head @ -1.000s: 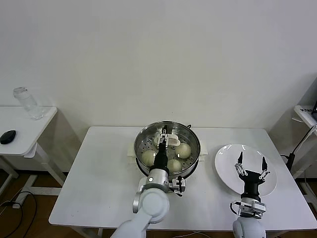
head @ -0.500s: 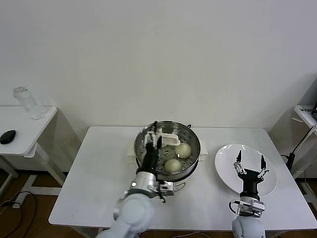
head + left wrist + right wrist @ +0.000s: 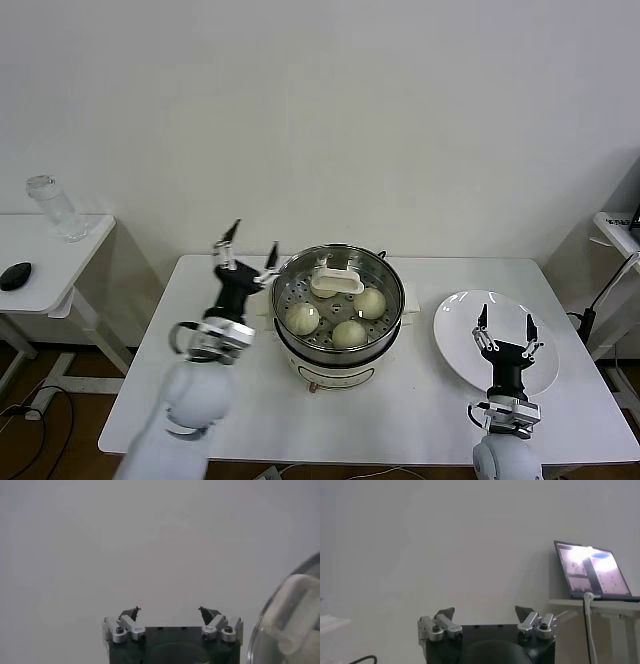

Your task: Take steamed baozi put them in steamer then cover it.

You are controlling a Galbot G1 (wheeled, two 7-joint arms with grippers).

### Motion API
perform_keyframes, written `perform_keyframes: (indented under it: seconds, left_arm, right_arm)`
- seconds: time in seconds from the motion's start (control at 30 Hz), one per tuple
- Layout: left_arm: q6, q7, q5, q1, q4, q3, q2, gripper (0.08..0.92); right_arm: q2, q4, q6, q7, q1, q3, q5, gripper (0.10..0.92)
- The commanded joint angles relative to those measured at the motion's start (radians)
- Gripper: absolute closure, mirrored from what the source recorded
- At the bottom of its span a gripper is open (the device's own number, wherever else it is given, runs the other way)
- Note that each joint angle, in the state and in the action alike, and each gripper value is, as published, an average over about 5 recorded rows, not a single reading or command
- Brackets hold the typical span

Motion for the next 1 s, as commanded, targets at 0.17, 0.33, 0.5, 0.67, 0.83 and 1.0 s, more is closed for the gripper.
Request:
perform_keyframes:
  seconds: [0.17, 0.33, 0.5, 0.67, 0.83, 1.0]
  left_arm:
    - [-0.396, 0.087, -0.624, 0.222, 0.168, -0.308, 0.010, 0.177]
    - [-0.449, 0.105, -0.598, 0.255, 0.193, -0.274, 0.000, 0.177]
    - [-0.483, 0.121, -0.590, 0.261, 0.219, -0.260, 0.004, 0.177]
    - [-0.495, 0.122, -0.585, 0.269, 0.227, -0.248, 0.010, 0.177]
    - [-0.501, 0.123, -0.576, 0.279, 0.232, -0.249, 0.013, 0.177]
    - [-0.495, 0.124, -0.572, 0.287, 0.227, -0.249, 0.014, 0.177]
  right_arm:
    - [-0.049, 0.039, -0.100, -0.032, -0.021, -0.015, 0.141, 0.203]
    - [-0.050, 0.042, -0.097, -0.030, -0.035, -0.023, 0.144, 0.203]
    - [-0.047, 0.034, -0.090, -0.026, -0.042, -0.022, 0.142, 0.203]
    - [-0.045, 0.043, -0.088, -0.025, -0.052, -0.023, 0.131, 0.203]
    - [-0.032, 0.046, -0.087, -0.028, -0.056, -0.023, 0.121, 0.203]
    - [-0.032, 0.053, -0.090, -0.029, -0.057, -0.023, 0.122, 0.203]
